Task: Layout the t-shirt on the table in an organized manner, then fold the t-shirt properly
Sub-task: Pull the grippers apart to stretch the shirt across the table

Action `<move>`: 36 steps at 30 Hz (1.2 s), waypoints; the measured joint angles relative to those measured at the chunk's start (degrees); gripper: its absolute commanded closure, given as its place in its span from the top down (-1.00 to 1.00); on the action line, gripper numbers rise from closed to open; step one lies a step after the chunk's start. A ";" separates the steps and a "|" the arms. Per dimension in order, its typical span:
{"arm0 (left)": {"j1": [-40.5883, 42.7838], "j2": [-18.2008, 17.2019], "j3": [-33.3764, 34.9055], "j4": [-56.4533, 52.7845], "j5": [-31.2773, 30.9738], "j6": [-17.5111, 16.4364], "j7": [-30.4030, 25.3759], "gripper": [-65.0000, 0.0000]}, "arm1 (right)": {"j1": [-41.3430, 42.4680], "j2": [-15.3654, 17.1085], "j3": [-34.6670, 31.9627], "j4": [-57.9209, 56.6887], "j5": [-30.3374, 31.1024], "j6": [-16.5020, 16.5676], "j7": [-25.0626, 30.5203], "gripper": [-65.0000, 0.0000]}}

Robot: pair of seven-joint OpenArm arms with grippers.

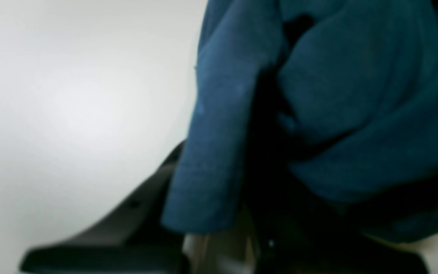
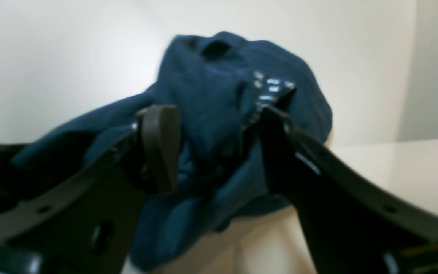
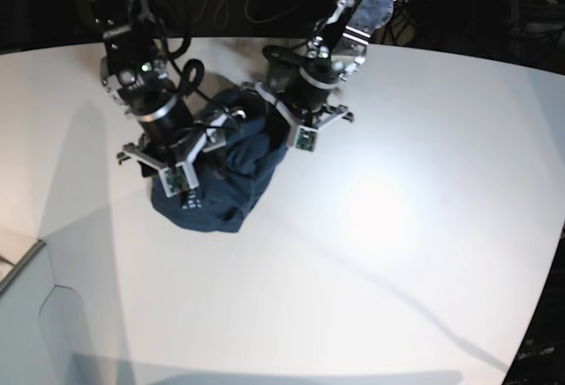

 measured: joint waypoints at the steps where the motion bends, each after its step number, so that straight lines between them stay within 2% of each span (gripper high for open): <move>1: 0.00 0.00 0.00 0.00 0.00 0.02 0.00 -1.00 | 0.63 0.00 -0.13 -0.96 -0.02 0.00 0.00 0.04; 8: 0.31 -0.02 -0.07 0.02 0.00 0.00 -0.17 -1.00 | 4.50 0.04 -1.27 -7.50 0.02 0.00 0.15 0.02; 10: 0.33 -0.02 -0.07 0.02 0.00 0.00 -0.26 -1.00 | 5.11 0.11 -2.49 -8.96 0.07 0.00 0.07 -0.07; 12: 0.37 0.00 -0.09 0.26 0.02 0.00 -0.13 -1.00 | 5.49 -0.04 -2.69 -9.51 0.07 0.17 -0.13 -0.37; 15: 1.01 -0.98 -0.37 1.36 -0.15 -0.02 0.17 -1.00 | 6.12 0.04 -2.21 -9.14 0.09 0.17 -0.22 -1.00; 17: 2.45 -2.80 -1.81 4.07 0.04 -0.74 0.26 -1.00 | 6.08 0.02 -0.39 -7.43 0.48 0.85 -0.50 -1.00; 19: 3.82 -4.59 -4.68 7.04 -0.02 0.07 0.57 -1.00 | 5.60 0.20 4.24 -4.92 0.26 1.03 0.00 -1.00; 22: 6.49 -6.67 -11.13 12.81 -0.07 0.17 0.52 -1.00 | 5.14 1.01 8.17 -1.38 -0.37 0.63 -0.68 -1.00; 29: 10.56 -6.34 -23.69 23.41 0.00 -0.37 0.85 -1.00 | 5.09 0.26 10.45 2.97 0.52 0.61 -0.39 -1.00; 33: 12.35 -6.36 -30.60 28.79 0.00 0.02 0.87 -1.00 | 5.38 0.07 14.25 3.08 0.50 0.61 -0.39 -1.00; 36: 13.35 -6.23 -34.62 30.58 0.00 -0.11 0.74 -1.00 | 5.77 -3.61 19.39 3.02 0.52 0.59 -0.55 -1.00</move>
